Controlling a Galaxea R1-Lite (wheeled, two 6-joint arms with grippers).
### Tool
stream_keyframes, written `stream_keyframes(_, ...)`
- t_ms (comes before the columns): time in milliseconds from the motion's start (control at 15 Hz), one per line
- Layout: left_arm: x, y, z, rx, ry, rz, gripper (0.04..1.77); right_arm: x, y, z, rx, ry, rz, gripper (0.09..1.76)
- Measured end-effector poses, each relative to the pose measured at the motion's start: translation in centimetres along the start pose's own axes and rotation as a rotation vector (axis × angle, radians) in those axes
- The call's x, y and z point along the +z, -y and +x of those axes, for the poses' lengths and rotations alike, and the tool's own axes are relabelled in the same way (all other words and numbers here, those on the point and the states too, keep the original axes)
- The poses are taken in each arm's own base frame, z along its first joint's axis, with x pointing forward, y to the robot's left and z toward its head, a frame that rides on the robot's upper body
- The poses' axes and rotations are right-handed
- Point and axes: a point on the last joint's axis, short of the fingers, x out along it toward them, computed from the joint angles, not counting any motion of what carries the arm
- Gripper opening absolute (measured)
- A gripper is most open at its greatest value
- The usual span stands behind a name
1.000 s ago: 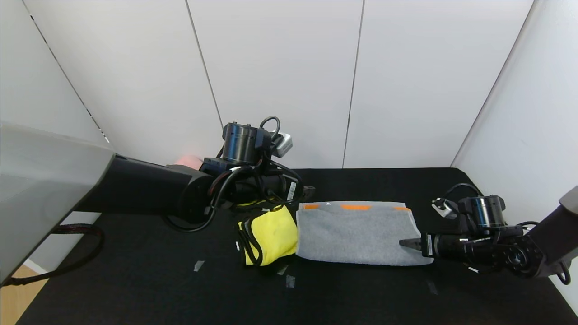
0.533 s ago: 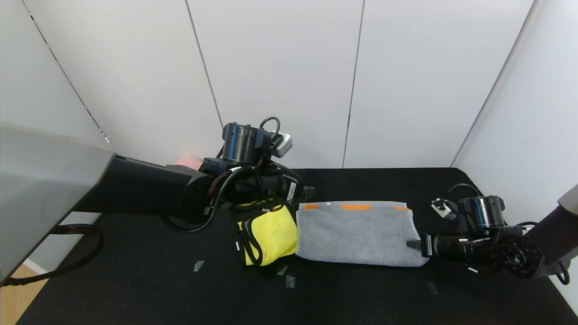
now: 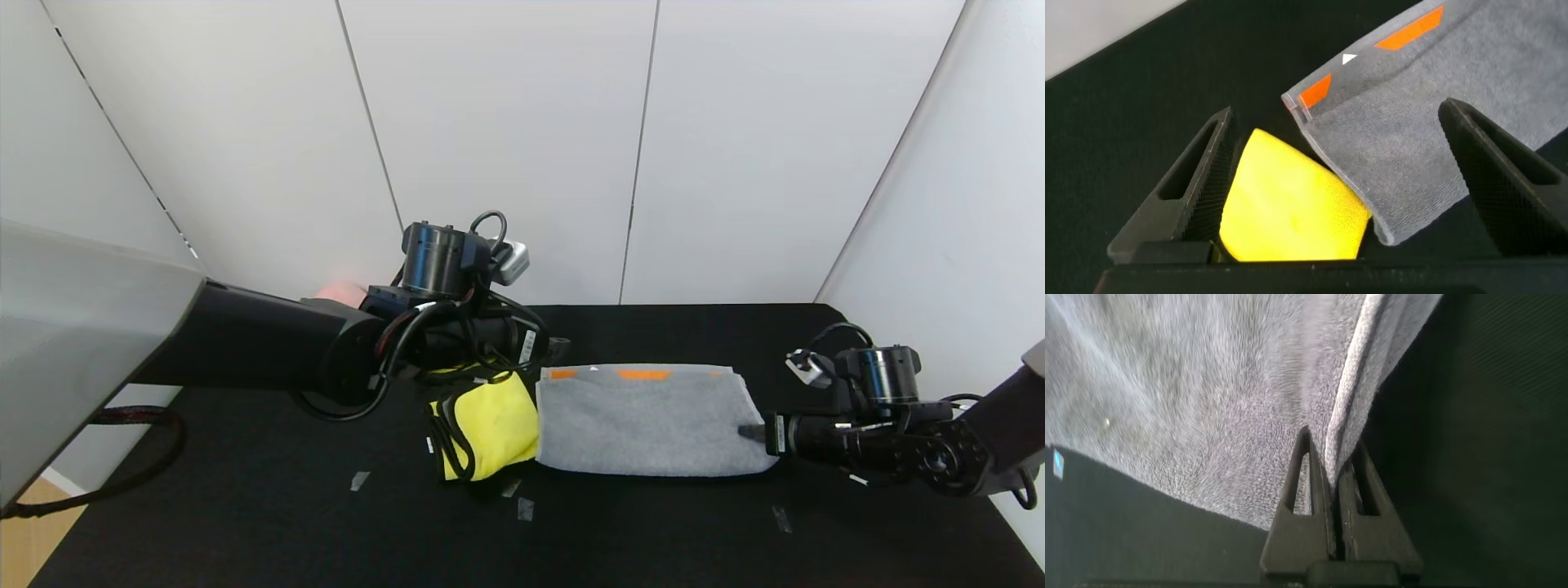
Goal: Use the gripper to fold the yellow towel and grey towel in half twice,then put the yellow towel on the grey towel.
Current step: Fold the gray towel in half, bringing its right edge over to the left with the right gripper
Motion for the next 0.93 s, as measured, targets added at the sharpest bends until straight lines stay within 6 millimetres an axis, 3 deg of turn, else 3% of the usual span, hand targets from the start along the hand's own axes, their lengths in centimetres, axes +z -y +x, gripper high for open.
stream_keyframes(400,0.0,0.0,0.0,0.000,0.002,0.000,1.72,3.1,2.2,-2.5,-0.049,0.121,0.019,0.16)
stream_keyframes(933,0.3,0.0,-0.3,0.000,0.009,0.000,1.72,5.0,3.7,-4.5,-0.089,0.199,0.029,0.16)
